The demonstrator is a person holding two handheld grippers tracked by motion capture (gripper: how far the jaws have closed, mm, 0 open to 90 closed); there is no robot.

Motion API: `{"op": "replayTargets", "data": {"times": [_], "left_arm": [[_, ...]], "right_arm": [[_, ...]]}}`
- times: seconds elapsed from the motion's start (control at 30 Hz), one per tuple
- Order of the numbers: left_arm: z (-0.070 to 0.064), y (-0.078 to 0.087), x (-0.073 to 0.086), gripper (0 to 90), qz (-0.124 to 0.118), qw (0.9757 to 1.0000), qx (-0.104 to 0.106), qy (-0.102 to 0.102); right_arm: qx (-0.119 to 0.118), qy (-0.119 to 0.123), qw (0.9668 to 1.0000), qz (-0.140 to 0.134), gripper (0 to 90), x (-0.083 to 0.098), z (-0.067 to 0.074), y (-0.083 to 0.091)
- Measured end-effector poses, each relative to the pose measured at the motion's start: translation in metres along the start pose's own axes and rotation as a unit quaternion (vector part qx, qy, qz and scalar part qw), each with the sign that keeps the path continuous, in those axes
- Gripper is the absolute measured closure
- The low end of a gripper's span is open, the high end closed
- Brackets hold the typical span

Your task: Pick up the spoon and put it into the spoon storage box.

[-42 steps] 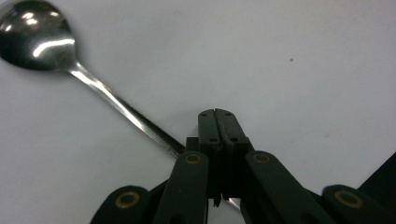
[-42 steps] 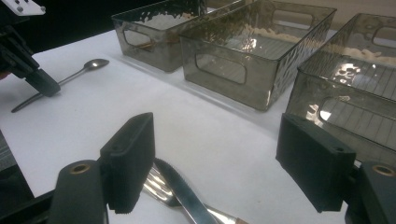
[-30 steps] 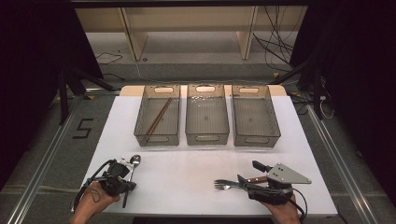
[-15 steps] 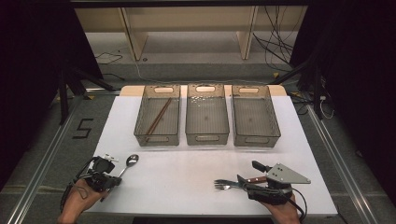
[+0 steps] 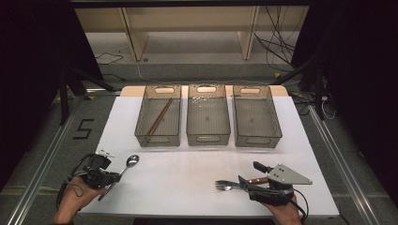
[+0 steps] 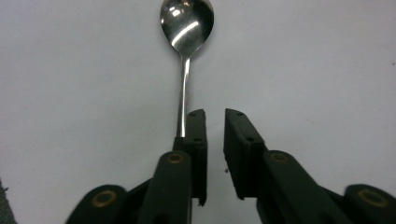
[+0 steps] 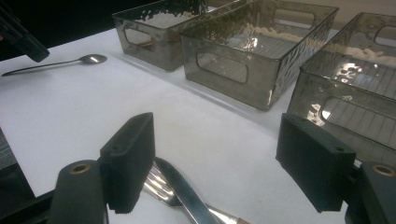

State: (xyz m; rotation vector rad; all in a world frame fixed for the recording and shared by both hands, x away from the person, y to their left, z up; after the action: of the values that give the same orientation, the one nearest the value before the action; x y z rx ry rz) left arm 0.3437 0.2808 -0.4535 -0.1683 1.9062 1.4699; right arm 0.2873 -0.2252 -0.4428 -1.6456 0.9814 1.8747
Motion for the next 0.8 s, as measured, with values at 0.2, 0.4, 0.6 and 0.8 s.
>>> {"op": "replayTargets", "data": {"times": [0.2, 0.4, 0.6, 0.8], "left_arm": [[0.004, 0.007, -0.010, 51.3, 0.005, 0.9999, -0.005, 0.011], [0.007, 0.002, -0.015, 36.2, 0.027, 0.9994, -0.009, 0.018], [0.015, -0.011, -0.021, 34.7, 0.046, 0.9988, 0.001, 0.020], [0.020, -0.022, -0.025, 36.7, 0.075, 0.9969, -0.005, 0.021]], "right_arm": [[0.000, 0.000, 1.0000, 0.000, 28.7, 0.000, 0.000, 0.000], [0.001, -0.001, 1.0000, 0.002, 28.7, 0.000, 0.000, -0.001], [0.000, -0.002, 1.0000, 0.001, 28.7, 0.001, 0.000, -0.001], [0.000, -0.005, 1.0000, 0.000, 28.7, 0.001, -0.001, -0.002]]}}
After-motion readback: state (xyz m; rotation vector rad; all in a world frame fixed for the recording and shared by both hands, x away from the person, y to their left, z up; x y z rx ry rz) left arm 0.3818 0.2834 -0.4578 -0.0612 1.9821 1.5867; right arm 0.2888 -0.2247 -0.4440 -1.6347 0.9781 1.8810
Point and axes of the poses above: each handheld gripper's, and its own axes: y roughly backward along the jaws, x roughly out of its underside, z roughly to its left, the point moved 1 cm from there along -y, roughly forward along the jaws, and after that the axes turned 12 degrees about -z, right-handed, at the moved point
